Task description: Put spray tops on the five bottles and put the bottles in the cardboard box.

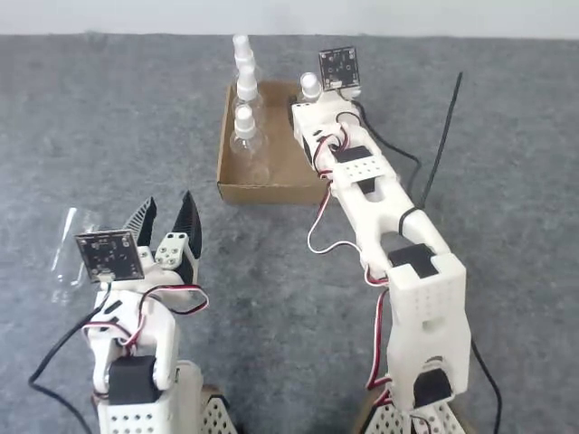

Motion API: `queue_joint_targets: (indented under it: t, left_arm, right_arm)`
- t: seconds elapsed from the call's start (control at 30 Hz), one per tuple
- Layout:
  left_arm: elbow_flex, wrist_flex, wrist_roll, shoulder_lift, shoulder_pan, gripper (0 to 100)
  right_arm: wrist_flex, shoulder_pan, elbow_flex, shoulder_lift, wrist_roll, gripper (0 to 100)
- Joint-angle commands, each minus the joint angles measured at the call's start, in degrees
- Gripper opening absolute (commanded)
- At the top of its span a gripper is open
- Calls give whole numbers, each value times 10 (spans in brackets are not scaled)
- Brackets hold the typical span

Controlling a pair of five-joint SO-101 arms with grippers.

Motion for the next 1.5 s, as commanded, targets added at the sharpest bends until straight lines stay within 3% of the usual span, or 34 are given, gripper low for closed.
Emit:
queue_joint_targets:
  t: [0.0,1.07,1.3,1.47]
  left_arm:
    - [-7,-14,7,-9,-2,166]
    - [-7,-14,6,-9,-2,170]
    - [-7,-14,6,-9,-2,170]
    - [-7,-15,5,-9,-2,170]
  right_arm:
    - [-27,3,-33,3,-4,55]
    - [-22,-10,-33,12,4,132]
    - [-21,-23,-23,13,25,262]
    - [-23,-27,-23,13,25,281]
